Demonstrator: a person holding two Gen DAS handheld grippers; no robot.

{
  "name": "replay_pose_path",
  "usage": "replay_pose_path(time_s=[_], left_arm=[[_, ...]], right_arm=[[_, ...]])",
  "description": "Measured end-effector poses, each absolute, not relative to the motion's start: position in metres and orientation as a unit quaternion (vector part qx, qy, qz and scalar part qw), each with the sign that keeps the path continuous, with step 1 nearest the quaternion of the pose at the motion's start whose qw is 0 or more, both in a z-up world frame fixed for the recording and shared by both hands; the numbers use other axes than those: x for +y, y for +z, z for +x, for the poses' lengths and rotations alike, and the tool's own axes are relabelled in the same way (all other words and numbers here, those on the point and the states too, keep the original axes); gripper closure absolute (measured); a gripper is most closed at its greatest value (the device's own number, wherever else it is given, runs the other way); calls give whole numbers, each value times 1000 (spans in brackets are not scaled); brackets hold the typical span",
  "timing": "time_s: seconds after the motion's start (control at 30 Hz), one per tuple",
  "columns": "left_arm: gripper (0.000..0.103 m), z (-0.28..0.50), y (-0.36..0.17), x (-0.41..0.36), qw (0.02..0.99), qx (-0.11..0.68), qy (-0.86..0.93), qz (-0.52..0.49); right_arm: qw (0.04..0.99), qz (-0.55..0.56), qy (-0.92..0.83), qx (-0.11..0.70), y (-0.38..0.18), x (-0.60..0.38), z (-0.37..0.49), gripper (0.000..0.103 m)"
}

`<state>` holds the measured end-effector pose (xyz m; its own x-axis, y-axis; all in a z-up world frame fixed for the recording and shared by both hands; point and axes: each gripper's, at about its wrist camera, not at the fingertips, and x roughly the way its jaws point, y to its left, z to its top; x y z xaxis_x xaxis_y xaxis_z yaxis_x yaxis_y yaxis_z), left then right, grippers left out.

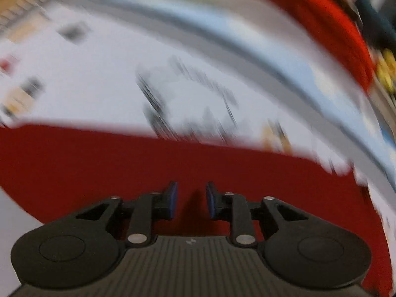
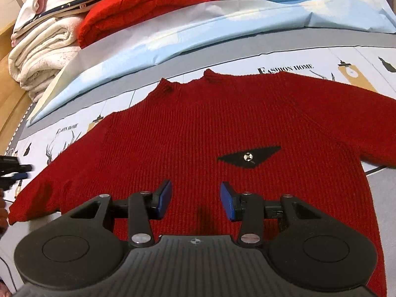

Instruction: Fold small clothes

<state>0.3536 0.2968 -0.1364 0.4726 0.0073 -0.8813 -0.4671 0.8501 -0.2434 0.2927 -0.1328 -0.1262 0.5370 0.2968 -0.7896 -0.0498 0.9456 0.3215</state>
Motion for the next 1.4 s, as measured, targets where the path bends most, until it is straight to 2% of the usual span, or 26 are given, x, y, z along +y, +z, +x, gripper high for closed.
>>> replay_pose_path(time_s=[0.07, 0.1, 0.23, 0.37, 0.4, 0.43, 0.47, 0.53, 0.57, 0.7, 0.8, 0.9, 0.97, 1.0, 1.07, 1.2, 1.27, 1.3, 1.33, 1.4], left_arm=[[74, 353, -146, 285, 795, 542, 159, -221], [73, 352, -143, 279, 795, 539, 164, -225], [69, 347, -139, 270, 768, 541, 102, -327], [68, 349, -169, 260, 724, 568, 96, -378], [71, 354, -177, 264, 716, 566, 99, -396], [87, 356, -182, 267, 721, 555, 108, -400], [94, 361, -178, 267, 747, 542, 126, -364], [96, 375, -160, 249, 814, 521, 174, -188], [96, 378, -156, 240, 821, 524, 182, -136], [96, 371, -140, 234, 800, 531, 161, -227], [95, 370, -124, 202, 827, 519, 119, -183], [93, 374, -140, 181, 825, 533, 48, -183], [100, 378, -167, 172, 813, 564, 59, -130], [101, 377, -171, 169, 816, 562, 61, -121], [100, 376, -159, 158, 819, 562, 64, -99], [88, 363, -130, 120, 842, 537, 7, -51], [83, 361, -136, 103, 836, 546, -32, -48], [74, 359, -145, 95, 826, 561, -48, -36], [71, 358, -160, 89, 811, 583, -52, -15], [70, 352, -166, 79, 818, 572, -54, 17]], right_arm=[[863, 133, 99, 477, -129, -135, 293, 58], [859, 139, 98, 482, -131, -138, 293, 57], [840, 169, 83, 509, -142, -149, 296, 57], [835, 182, 82, 512, -142, -155, 295, 57], [836, 182, 82, 510, -141, -156, 294, 57], [837, 181, 83, 509, -140, -156, 294, 57], [837, 182, 83, 509, -140, -157, 294, 57], [837, 185, 82, 508, -140, -159, 293, 57], [837, 186, 80, 508, -140, -161, 293, 57], [836, 191, 73, 509, -141, -168, 294, 57], [838, 195, 68, 505, -139, -174, 295, 57], [839, 198, 62, 503, -138, -180, 295, 57], [838, 202, 59, 504, -138, -182, 294, 57], [837, 204, 59, 504, -139, -183, 294, 57], [837, 204, 57, 505, -139, -185, 293, 57], [839, 205, 53, 501, -136, -190, 292, 57], [841, 202, 50, 499, -134, -193, 291, 57], [842, 201, 49, 499, -133, -194, 291, 57], [842, 200, 48, 499, -132, -195, 290, 57], [843, 197, 44, 499, -131, -197, 288, 57]])
